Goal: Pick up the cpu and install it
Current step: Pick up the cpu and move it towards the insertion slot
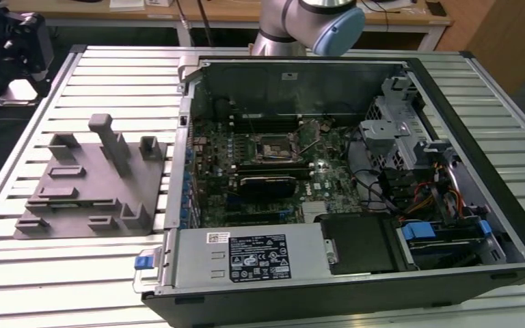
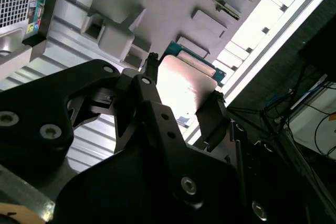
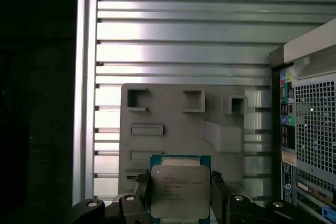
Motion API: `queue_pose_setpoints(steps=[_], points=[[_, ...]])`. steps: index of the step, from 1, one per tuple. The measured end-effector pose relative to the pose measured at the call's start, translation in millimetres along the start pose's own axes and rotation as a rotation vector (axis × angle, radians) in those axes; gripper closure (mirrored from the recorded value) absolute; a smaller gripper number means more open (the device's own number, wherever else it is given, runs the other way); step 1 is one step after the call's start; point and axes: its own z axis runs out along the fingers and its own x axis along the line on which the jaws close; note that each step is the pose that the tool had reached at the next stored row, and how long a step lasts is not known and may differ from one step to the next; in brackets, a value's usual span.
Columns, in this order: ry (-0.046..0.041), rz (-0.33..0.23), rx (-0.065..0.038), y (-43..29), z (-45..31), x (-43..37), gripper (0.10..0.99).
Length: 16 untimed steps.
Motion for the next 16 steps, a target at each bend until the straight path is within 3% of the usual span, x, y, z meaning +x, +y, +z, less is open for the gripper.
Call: queue_pose_setpoints(steps=[16], points=[[0.0001, 0.000, 0.000, 0.2, 0.5, -32.8, 0.541]])
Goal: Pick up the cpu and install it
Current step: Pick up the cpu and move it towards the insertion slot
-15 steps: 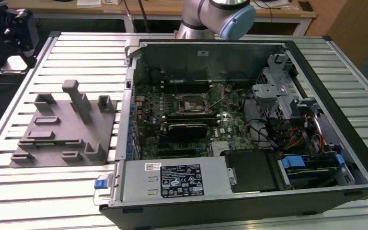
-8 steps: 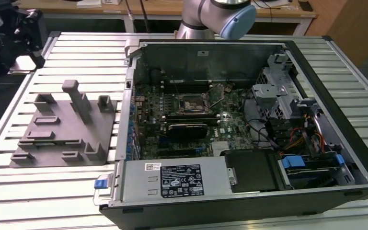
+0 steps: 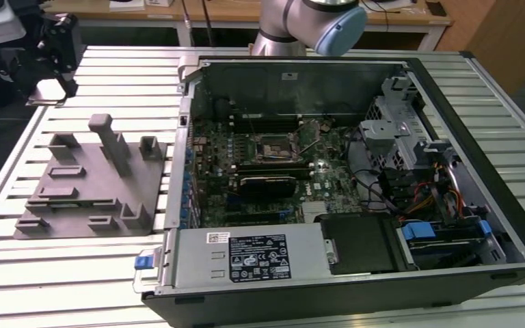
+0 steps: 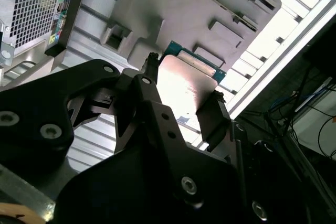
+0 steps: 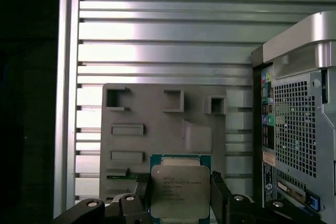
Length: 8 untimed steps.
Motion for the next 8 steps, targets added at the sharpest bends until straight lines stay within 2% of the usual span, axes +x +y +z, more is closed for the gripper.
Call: queue_pose_setpoints(steps=[8], points=[[0.0000, 0.000, 0.000, 0.1, 0.2, -12.9, 0.541]])
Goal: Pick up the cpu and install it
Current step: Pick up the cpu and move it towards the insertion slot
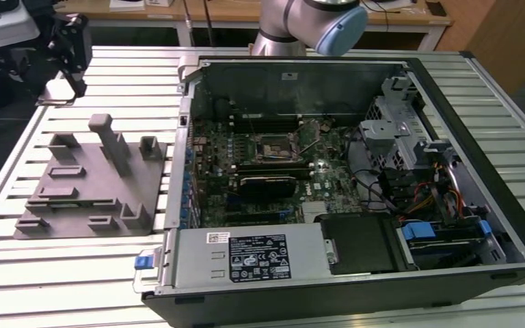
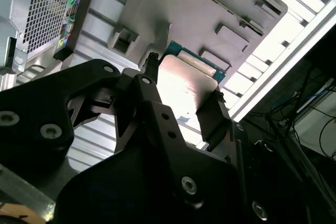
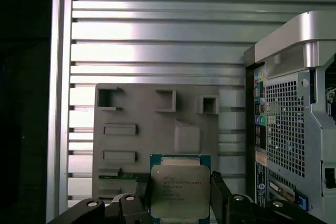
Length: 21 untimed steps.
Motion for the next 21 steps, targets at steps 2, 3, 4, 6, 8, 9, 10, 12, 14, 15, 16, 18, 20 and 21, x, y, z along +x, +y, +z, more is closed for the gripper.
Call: queue_pose_setpoints(steps=[2, 3, 4, 6, 8, 9, 10, 12, 14, 15, 16, 18, 20, 21], points=[[0.0001, 0.000, 0.000, 0.0, 0.0, -3.5, 0.541], [0.0000, 0.000, 0.000, 0.0, 0.1, -5.2, 0.541], [0.0000, 0.000, 0.000, 0.0, 0.1, -7.0, 0.541], [0.0001, 0.000, 0.000, 0.1, 0.1, -10.6, 0.541], [0.0000, 0.000, 0.000, 0.1, 0.2, -13.9, 0.541], [0.0000, 0.000, 0.000, 0.1, 0.3, -15.6, 0.541], [0.0000, 0.000, 0.000, 0.1, 0.3, -17.3, 0.541], [0.0000, 0.000, 0.000, 0.1, 0.3, -20.5, 0.541], [0.0000, 0.000, 0.000, 0.2, 0.4, -24.0, 0.541], [0.0000, 0.000, 0.000, 0.2, 0.4, -25.5, 0.541], [0.0000, 0.000, 0.000, 0.2, 0.4, -27.1, 0.541], [0.0000, 0.000, 0.000, 0.2, 0.5, -30.2, 0.541], [0.0000, 0.000, 0.000, 0.2, 0.6, -33.3, 0.541], [0.0000, 0.000, 0.000, 0.3, 0.6, -34.8, 0.541]])
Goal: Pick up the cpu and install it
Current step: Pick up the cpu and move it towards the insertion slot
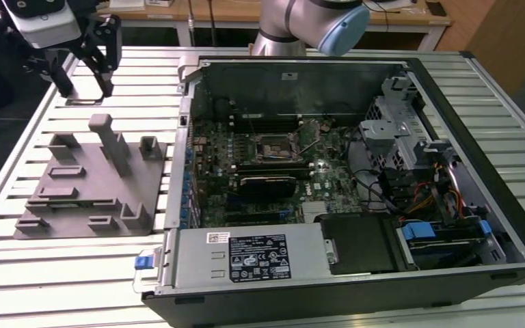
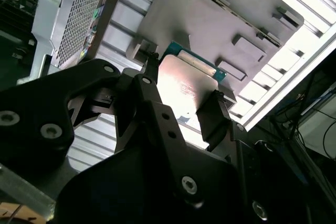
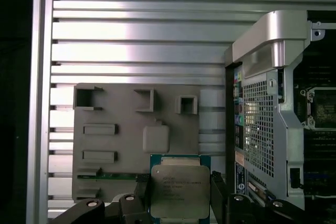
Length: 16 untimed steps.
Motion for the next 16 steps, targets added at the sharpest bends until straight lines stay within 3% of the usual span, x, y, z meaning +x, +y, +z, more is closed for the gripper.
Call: queue_pose_setpoints(steps=[16], points=[[0.0001, 0.000, 0.000, 0.1, 0.4, -25.7, 0.541]])
